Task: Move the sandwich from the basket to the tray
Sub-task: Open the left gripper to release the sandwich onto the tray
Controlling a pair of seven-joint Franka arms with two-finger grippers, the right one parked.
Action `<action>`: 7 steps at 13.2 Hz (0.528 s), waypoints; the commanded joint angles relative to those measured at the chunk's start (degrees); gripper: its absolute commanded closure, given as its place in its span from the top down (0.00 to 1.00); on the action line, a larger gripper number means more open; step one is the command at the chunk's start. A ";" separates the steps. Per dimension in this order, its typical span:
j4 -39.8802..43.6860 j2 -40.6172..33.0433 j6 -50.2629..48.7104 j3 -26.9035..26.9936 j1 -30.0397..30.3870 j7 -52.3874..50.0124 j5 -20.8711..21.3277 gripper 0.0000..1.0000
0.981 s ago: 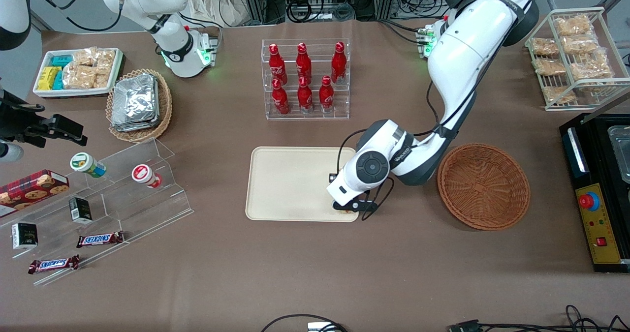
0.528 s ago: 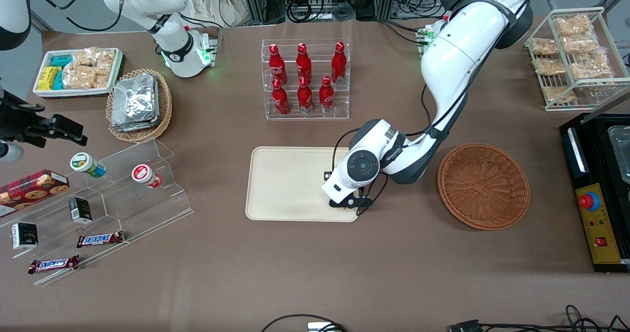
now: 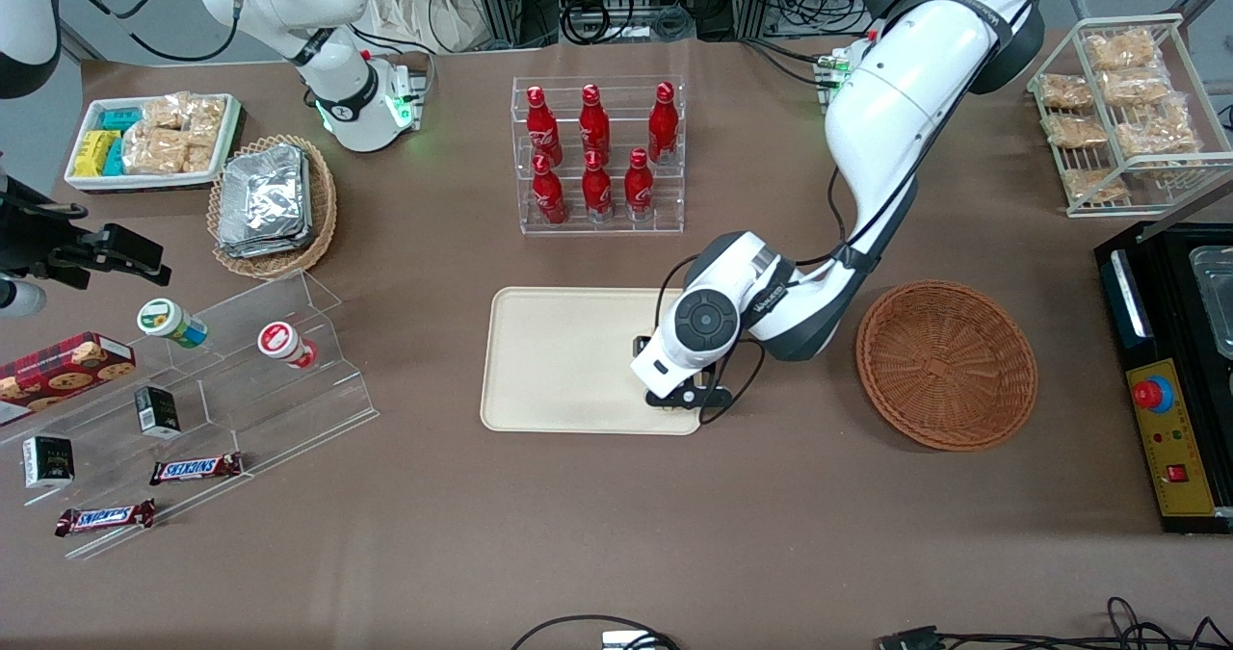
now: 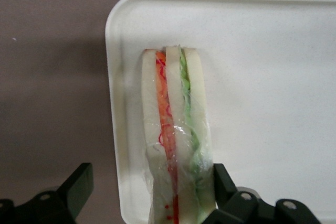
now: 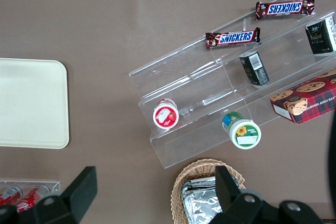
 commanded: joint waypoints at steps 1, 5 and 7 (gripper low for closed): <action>-6.43 -5.90 -0.22 0.35 1.88 -0.88 0.91 1.00; -11.18 -10.48 0.48 0.26 4.34 -0.62 1.43 1.00; -14.95 -14.16 1.36 0.26 5.93 -0.18 1.43 1.00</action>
